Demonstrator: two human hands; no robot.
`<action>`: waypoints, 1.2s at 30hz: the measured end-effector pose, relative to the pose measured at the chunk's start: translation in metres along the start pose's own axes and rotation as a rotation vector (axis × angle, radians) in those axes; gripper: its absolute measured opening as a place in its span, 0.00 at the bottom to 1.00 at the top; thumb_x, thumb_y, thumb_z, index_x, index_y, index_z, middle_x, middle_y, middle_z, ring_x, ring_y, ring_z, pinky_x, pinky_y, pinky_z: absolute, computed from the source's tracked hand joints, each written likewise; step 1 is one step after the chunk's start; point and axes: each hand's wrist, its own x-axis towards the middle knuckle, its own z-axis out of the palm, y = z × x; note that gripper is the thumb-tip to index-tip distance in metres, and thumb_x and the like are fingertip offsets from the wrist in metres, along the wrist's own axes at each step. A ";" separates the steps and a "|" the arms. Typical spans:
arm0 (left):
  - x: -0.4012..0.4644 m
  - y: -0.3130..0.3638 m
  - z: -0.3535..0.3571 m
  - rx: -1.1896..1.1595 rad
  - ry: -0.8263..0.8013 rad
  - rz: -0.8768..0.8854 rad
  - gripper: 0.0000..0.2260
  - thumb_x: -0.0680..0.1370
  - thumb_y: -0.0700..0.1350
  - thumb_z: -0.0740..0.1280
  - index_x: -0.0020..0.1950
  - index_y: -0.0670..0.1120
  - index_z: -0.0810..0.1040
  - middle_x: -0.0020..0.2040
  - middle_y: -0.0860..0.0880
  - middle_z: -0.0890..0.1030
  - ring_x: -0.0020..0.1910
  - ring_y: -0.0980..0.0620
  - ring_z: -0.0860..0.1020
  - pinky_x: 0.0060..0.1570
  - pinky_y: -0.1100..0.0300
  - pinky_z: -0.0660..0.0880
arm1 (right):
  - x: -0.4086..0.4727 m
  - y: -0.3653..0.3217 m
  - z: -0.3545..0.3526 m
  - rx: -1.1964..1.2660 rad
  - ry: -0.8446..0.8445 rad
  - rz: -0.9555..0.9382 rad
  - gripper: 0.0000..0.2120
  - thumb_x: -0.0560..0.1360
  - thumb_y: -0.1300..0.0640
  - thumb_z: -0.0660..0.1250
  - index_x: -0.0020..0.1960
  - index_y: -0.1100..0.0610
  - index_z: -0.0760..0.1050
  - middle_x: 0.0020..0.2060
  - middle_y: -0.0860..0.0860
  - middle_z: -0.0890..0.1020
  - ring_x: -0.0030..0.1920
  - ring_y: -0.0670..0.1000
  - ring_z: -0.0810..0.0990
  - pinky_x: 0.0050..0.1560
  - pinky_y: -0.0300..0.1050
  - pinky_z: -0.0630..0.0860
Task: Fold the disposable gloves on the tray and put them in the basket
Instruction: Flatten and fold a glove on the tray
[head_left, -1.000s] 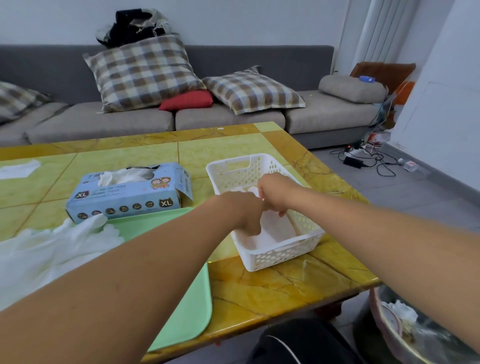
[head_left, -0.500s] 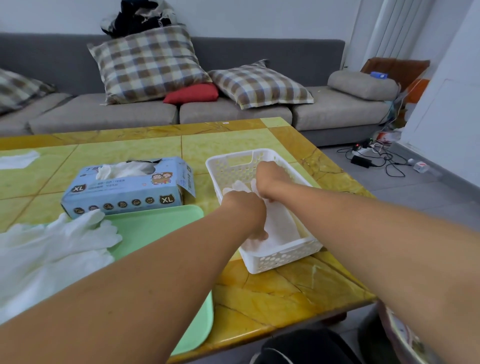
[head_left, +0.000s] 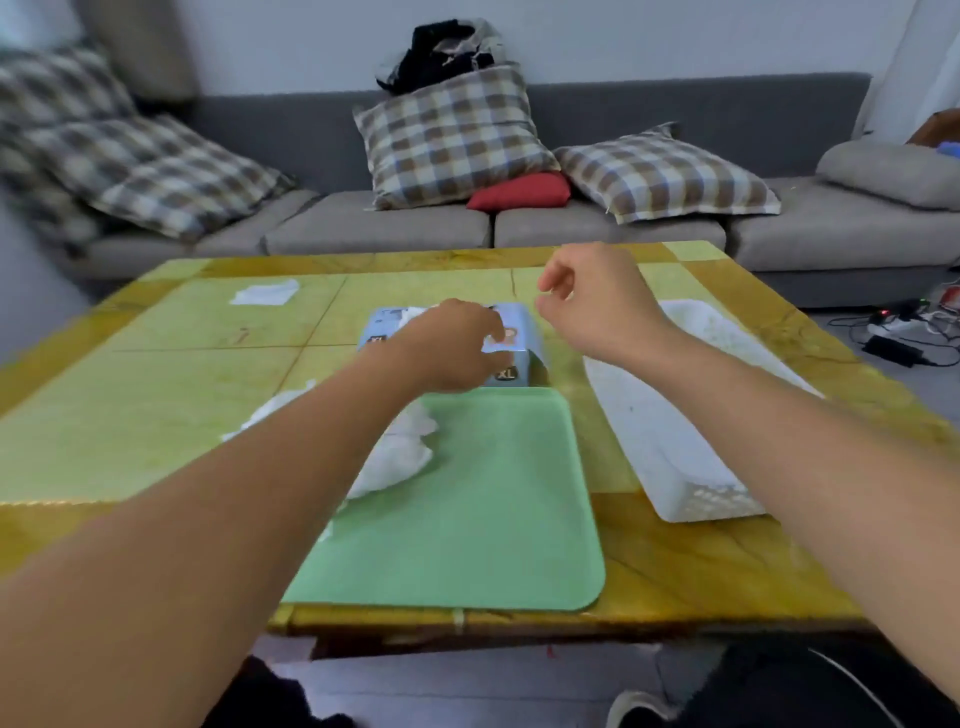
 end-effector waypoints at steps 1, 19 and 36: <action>-0.016 -0.026 -0.003 -0.005 0.001 -0.076 0.19 0.80 0.55 0.66 0.67 0.48 0.77 0.66 0.46 0.78 0.65 0.44 0.74 0.62 0.52 0.72 | -0.007 -0.024 0.016 0.066 -0.061 -0.046 0.03 0.72 0.59 0.73 0.45 0.54 0.81 0.41 0.51 0.84 0.45 0.53 0.82 0.49 0.48 0.78; -0.119 -0.183 0.035 -0.367 0.184 -0.503 0.21 0.79 0.52 0.69 0.72 0.49 0.74 0.68 0.48 0.76 0.62 0.47 0.75 0.57 0.58 0.70 | -0.010 -0.099 0.170 0.092 -0.618 -0.290 0.10 0.81 0.48 0.67 0.58 0.49 0.84 0.60 0.46 0.80 0.62 0.50 0.75 0.65 0.50 0.71; -0.136 -0.182 0.047 -0.417 -0.171 -0.236 0.46 0.60 0.64 0.82 0.74 0.59 0.67 0.67 0.57 0.72 0.64 0.51 0.74 0.64 0.51 0.73 | -0.031 -0.091 0.153 0.363 -0.309 -0.008 0.02 0.75 0.59 0.76 0.45 0.56 0.87 0.38 0.46 0.86 0.40 0.46 0.84 0.46 0.44 0.82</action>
